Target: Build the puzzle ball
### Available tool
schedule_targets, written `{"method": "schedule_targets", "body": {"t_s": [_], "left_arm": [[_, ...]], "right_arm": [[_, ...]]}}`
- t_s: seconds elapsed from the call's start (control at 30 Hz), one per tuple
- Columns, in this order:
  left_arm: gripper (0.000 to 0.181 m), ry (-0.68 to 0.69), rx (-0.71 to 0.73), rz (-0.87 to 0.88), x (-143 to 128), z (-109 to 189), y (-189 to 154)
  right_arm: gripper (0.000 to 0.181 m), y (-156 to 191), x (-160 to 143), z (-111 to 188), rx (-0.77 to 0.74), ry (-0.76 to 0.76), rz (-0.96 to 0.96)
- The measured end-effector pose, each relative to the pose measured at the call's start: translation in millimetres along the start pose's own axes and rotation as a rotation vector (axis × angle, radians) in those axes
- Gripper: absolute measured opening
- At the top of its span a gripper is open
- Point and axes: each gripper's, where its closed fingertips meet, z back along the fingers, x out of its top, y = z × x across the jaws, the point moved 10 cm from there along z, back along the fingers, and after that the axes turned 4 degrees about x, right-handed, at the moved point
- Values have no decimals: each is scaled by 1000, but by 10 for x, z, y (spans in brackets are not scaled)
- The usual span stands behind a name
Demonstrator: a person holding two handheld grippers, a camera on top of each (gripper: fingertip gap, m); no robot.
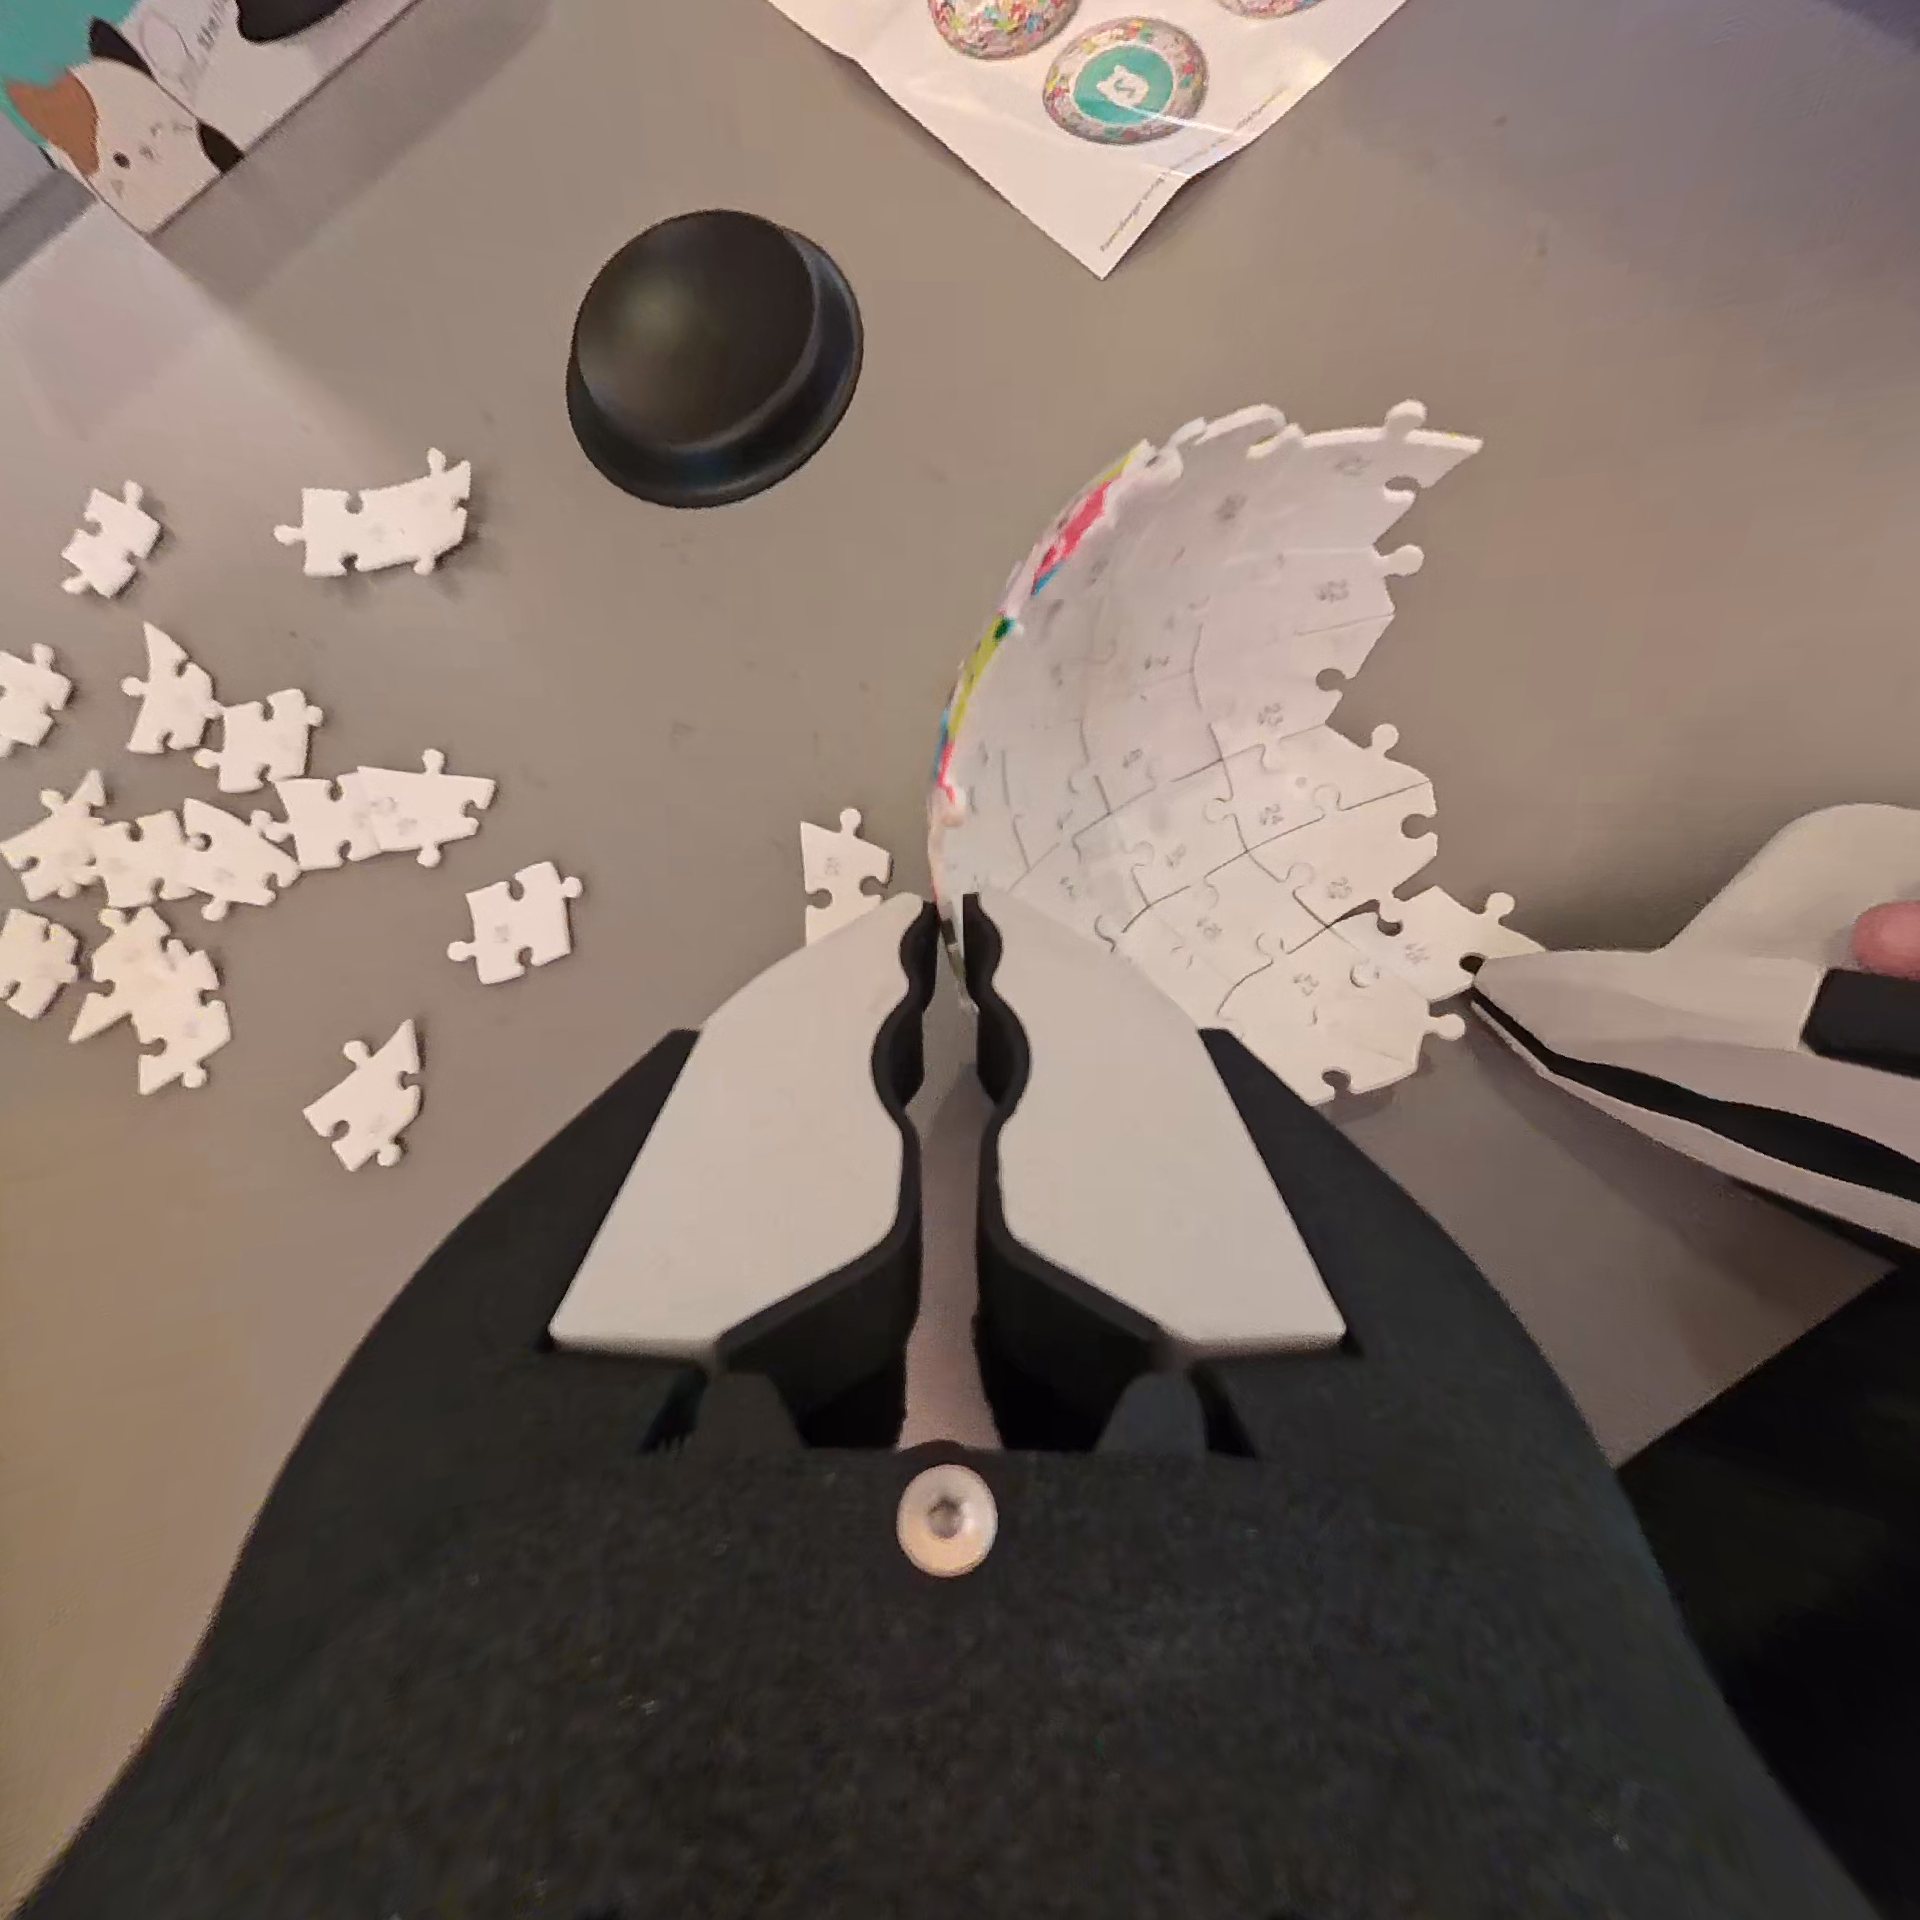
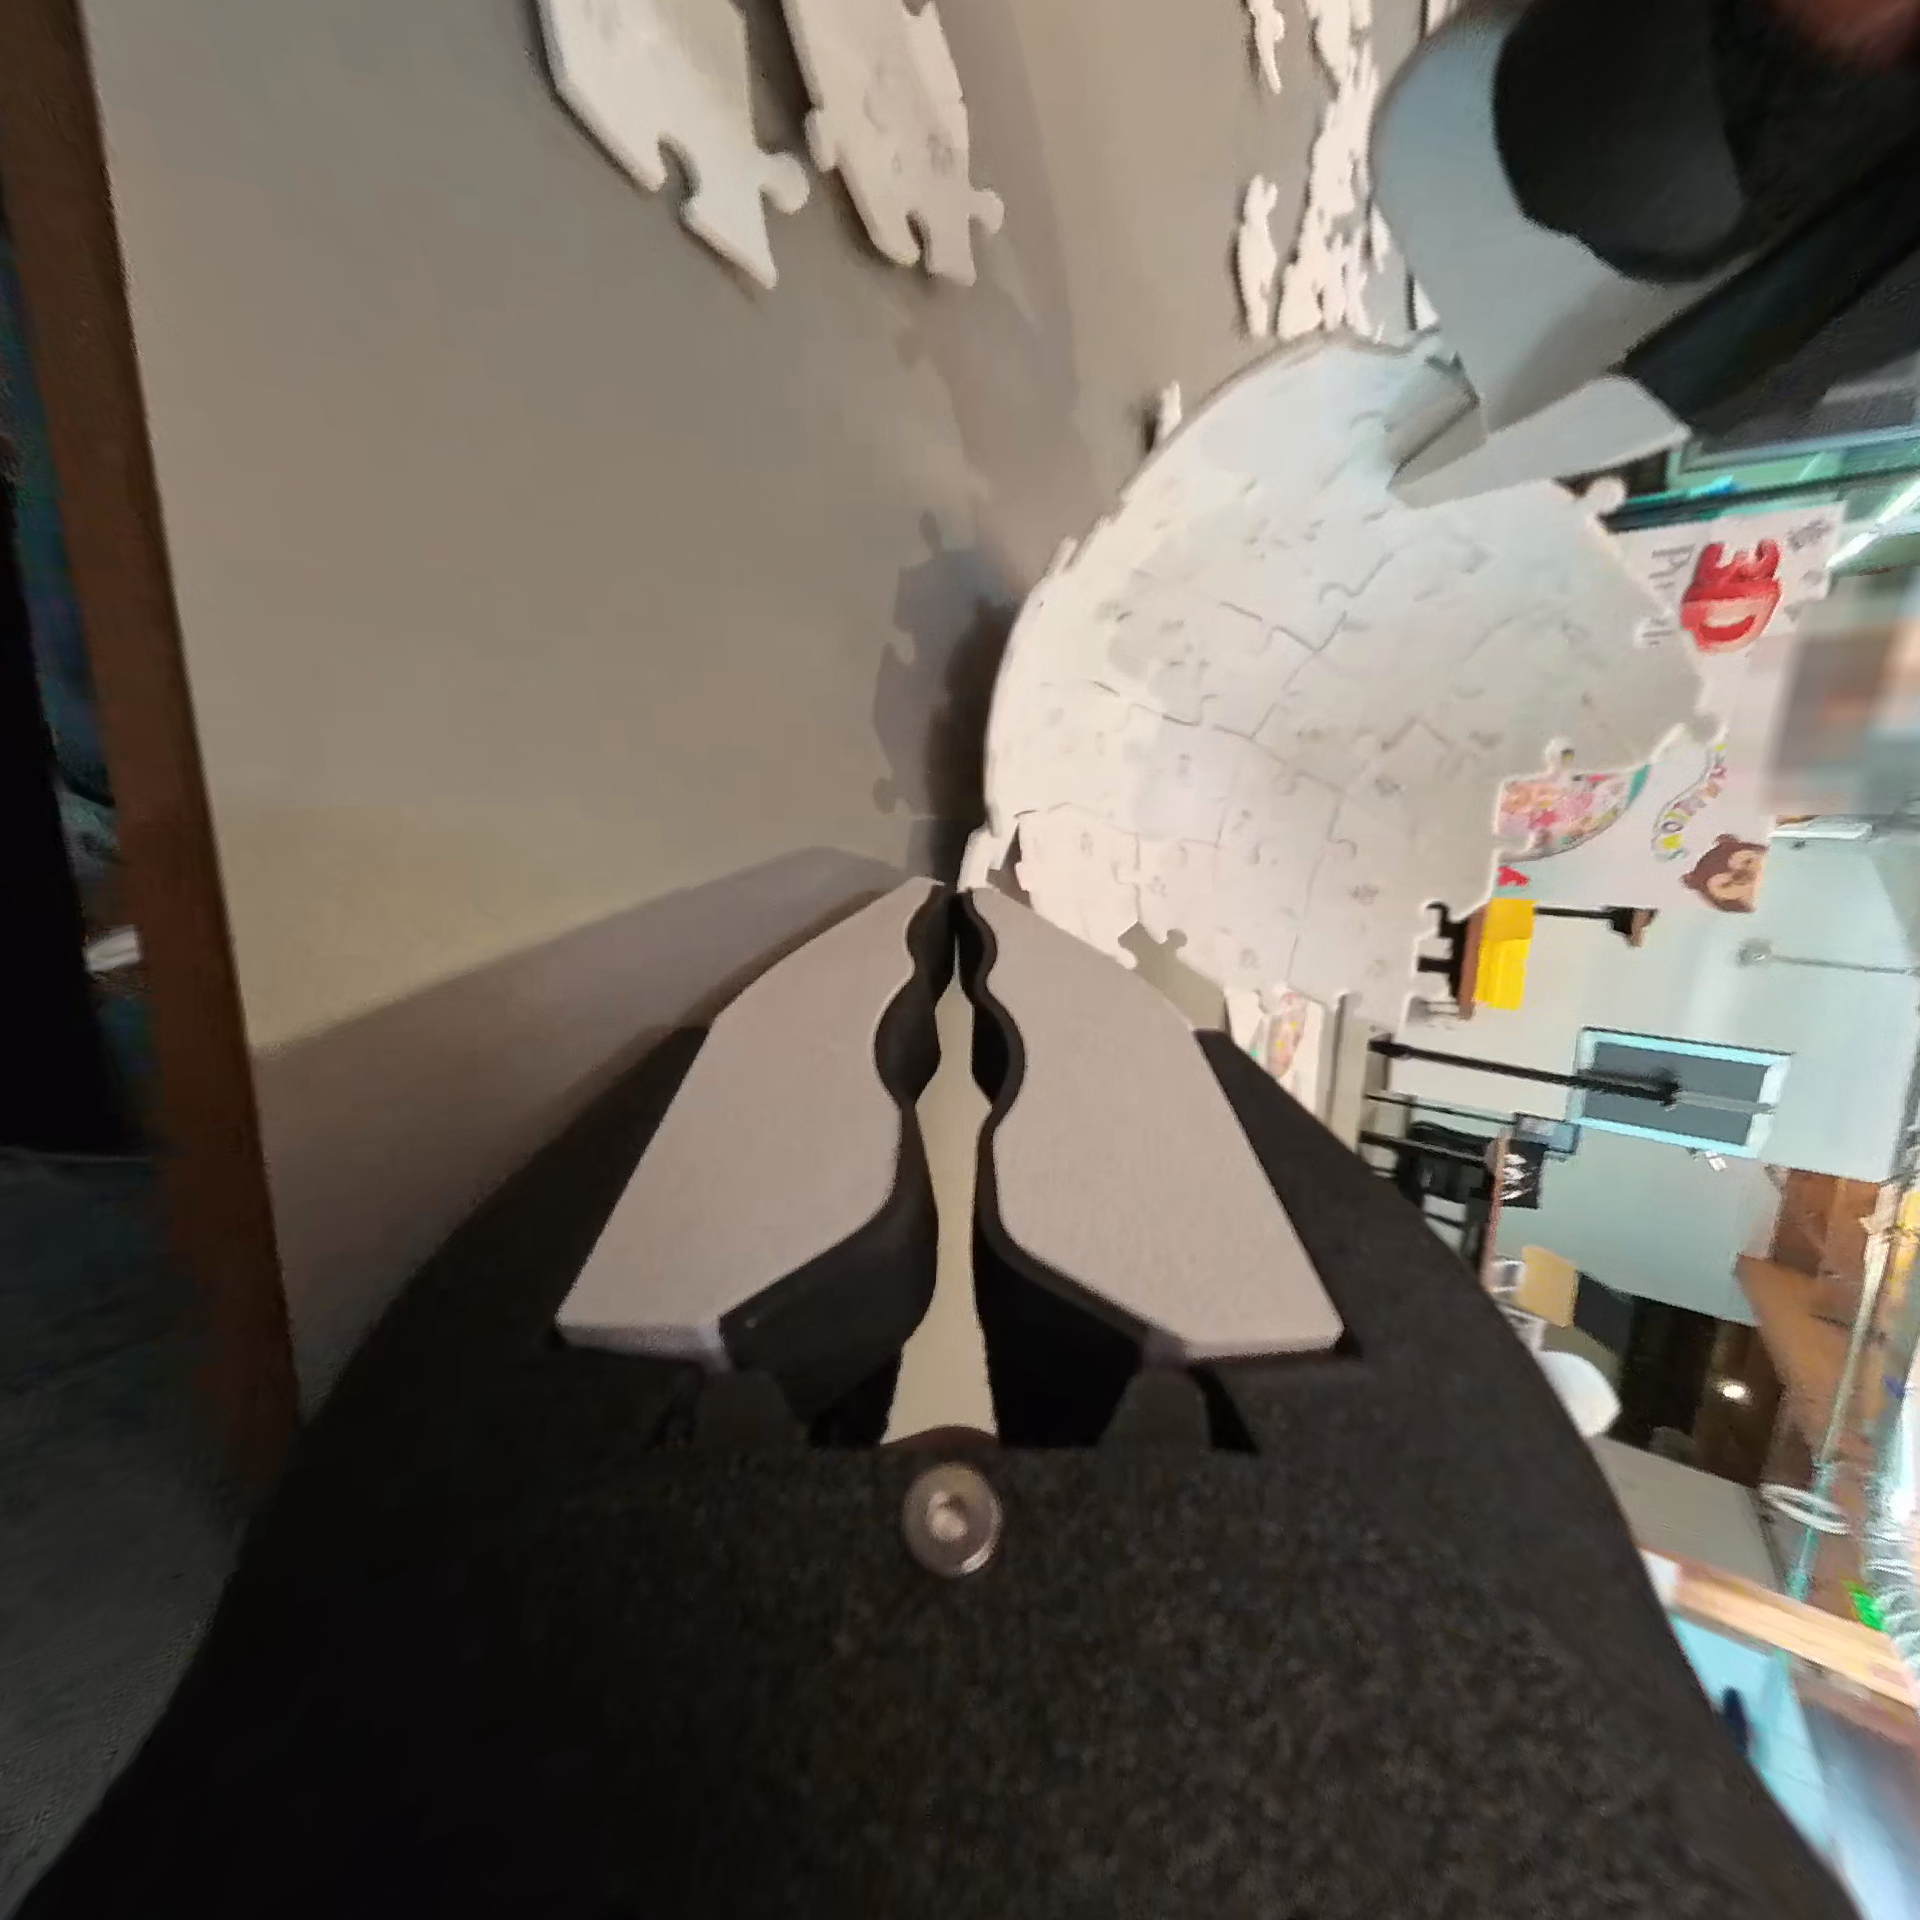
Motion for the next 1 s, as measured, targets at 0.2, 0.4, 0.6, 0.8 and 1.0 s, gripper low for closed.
{"method": "schedule_targets", "body": {"t_s": [0.2,0.4,0.6,0.8,1.0], "left_arm": [[3,-34,37,-52,15,20,-56],[2,-77,59,-70,8,35,-136],[1,-131,132,-121,27,88,-190],[1,-165,154,-140,15,115,-226],[2,-224,207,-203,-6,152,-317]], "right_arm": [[4,49,42,12,-4,2,61],[7,63,40,87,48,-52,-8],[14,42,-2,176,159,-143,-175],[0,-201,-19,162,166,-221,-471],[0,-259,-45,-68,192,-162,-531]]}}
